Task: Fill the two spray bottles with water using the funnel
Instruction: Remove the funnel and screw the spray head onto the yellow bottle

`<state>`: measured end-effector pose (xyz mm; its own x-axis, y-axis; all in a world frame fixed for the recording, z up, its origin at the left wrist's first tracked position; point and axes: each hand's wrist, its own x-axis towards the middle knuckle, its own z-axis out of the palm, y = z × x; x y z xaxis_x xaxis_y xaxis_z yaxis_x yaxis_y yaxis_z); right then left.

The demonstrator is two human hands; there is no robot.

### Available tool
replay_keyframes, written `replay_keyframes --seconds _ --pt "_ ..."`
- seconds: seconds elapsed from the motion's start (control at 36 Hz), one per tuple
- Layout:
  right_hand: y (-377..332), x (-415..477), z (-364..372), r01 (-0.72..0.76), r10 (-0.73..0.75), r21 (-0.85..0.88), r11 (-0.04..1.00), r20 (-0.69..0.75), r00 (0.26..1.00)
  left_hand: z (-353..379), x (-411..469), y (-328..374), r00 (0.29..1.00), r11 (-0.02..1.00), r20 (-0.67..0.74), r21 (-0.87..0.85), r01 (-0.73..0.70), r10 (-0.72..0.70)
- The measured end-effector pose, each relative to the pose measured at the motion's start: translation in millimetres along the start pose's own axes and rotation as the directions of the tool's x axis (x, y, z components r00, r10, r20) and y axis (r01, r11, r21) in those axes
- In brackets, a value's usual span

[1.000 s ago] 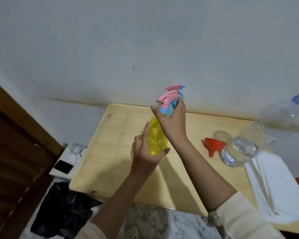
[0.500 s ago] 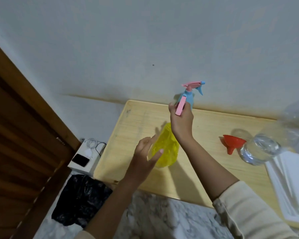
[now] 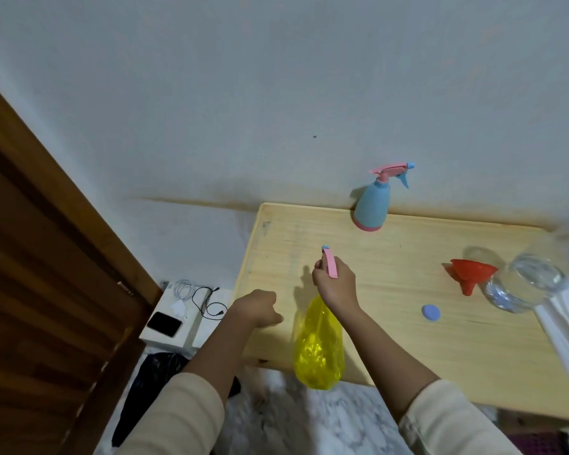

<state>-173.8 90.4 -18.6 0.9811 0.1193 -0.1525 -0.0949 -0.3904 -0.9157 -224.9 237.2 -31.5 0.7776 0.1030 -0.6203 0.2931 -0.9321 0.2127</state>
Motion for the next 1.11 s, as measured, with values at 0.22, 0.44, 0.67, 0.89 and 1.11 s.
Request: replay_keyframes --seconds 0.22,0.44,0.67,0.89,1.11 --pt "-9 -4 19 -0.116 0.117 -0.028 0.993 0.046 0.992 3 0 -13 1.0 0.999 -0.02 -0.037 -0.001 0.0" --pt "-18 -6 28 -0.205 0.206 -0.02 0.979 0.086 0.975 -1 -3 -20 0.997 0.999 -0.071 -0.043 0.007 -0.01" --pt "-25 -12 31 -0.23 0.23 -0.018 0.973 0.156 0.961 -3 -5 -28 0.996 0.998 -0.078 -0.057 0.034 -0.038" --pt "-30 -10 35 -0.232 0.239 -0.056 0.971 0.169 0.956 -2 -6 -35 0.995 0.996 -0.088 -0.074 0.049 -0.055" --pt "-19 -8 37 -0.26 0.26 -0.013 0.966 0.122 0.958 2 -3 -38 0.994 0.994 -0.095 -0.099 0.045 -0.055"
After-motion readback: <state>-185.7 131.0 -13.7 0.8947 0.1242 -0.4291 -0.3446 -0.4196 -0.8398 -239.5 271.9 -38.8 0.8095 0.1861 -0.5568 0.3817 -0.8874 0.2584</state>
